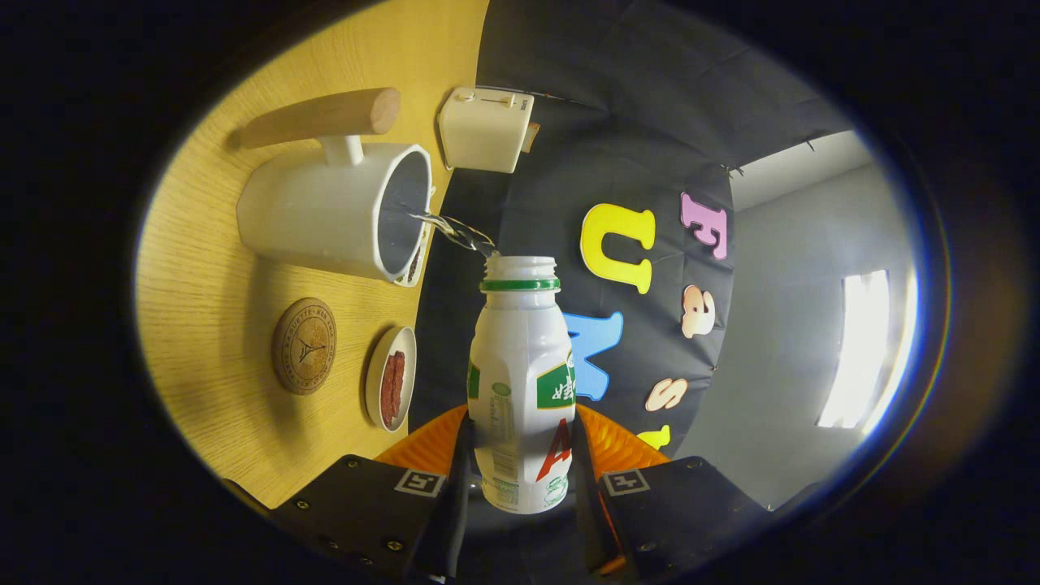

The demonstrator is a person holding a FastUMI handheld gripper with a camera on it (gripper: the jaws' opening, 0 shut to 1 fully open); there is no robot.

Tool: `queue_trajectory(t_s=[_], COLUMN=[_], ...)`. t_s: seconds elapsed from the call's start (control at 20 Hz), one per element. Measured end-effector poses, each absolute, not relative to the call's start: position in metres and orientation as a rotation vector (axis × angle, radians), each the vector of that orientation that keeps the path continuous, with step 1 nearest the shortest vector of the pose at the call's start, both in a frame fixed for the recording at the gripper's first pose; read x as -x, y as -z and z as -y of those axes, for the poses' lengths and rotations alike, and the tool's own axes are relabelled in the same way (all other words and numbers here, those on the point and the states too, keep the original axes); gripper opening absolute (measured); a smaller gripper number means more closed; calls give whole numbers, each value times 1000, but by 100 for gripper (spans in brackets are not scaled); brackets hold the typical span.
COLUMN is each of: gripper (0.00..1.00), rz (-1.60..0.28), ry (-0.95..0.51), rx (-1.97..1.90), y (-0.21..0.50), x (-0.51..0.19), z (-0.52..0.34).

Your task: Take the bottle from table, then pour the juice into the cup, finally place the bottle on the coaster

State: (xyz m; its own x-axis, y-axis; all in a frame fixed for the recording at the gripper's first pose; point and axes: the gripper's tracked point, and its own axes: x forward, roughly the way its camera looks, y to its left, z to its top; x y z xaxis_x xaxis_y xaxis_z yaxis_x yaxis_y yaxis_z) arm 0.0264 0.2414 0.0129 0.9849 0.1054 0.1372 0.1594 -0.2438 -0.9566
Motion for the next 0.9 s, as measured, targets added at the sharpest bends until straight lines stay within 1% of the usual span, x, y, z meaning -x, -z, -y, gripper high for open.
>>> queue_trajectory(t_s=[0.9], gripper=[56], rz=[219], ry=[70], rx=[1872], y=[-24], x=[-25], z=[-244])
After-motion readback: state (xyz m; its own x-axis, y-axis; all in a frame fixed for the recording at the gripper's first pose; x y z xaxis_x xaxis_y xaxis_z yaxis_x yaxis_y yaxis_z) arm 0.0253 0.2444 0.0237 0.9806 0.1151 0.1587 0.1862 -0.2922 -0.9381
